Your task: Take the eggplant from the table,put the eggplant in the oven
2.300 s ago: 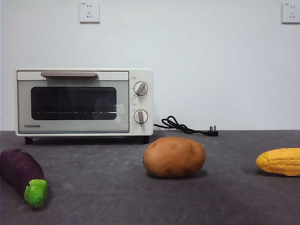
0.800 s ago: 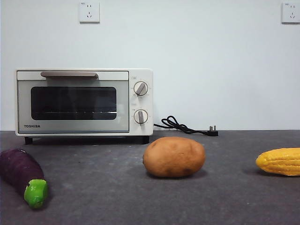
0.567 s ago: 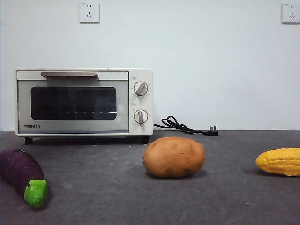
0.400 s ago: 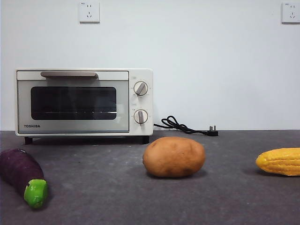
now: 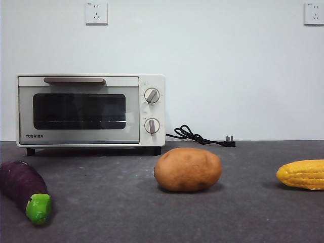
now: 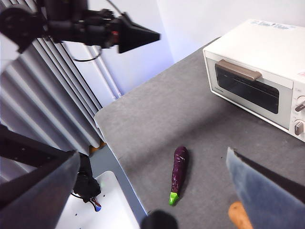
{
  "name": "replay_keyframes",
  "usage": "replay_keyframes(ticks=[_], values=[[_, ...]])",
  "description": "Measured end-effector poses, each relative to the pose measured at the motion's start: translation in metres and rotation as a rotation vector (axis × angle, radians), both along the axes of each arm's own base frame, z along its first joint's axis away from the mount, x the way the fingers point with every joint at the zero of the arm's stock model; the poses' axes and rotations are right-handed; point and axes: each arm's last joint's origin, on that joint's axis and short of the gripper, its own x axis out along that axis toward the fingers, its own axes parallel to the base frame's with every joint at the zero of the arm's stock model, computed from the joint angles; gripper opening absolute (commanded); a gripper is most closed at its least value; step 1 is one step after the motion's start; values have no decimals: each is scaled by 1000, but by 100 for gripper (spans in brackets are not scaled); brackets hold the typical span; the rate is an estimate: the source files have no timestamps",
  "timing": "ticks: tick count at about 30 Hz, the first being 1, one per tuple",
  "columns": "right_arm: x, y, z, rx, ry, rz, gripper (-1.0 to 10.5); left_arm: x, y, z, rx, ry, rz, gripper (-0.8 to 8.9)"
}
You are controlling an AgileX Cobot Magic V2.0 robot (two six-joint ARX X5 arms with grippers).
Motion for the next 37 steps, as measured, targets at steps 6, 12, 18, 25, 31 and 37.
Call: replay_keyframes(ticks=[6, 12, 18, 25, 31, 37], values=[[-1, 0, -2, -9, 17, 0, 664, 53, 7, -23, 16, 54, 44, -6], [-1, 0, -2, -10, 20, 0, 662, 104, 27, -54, 4, 110, 91, -6], [-1, 0, -2, -11, 17, 0, 662, 144, 39, -87, -17, 150, 86, -6], [6, 3, -4, -26, 22, 5, 662, 176, 40, -125, -21, 218, 82, -6], [18, 9, -9, -47, 56, 6, 662, 188, 41, -136, -21, 204, 82, -6], [28, 15, -15, -72, 101, 7, 662, 192, 42, -135, -18, 165, 85, -6]])
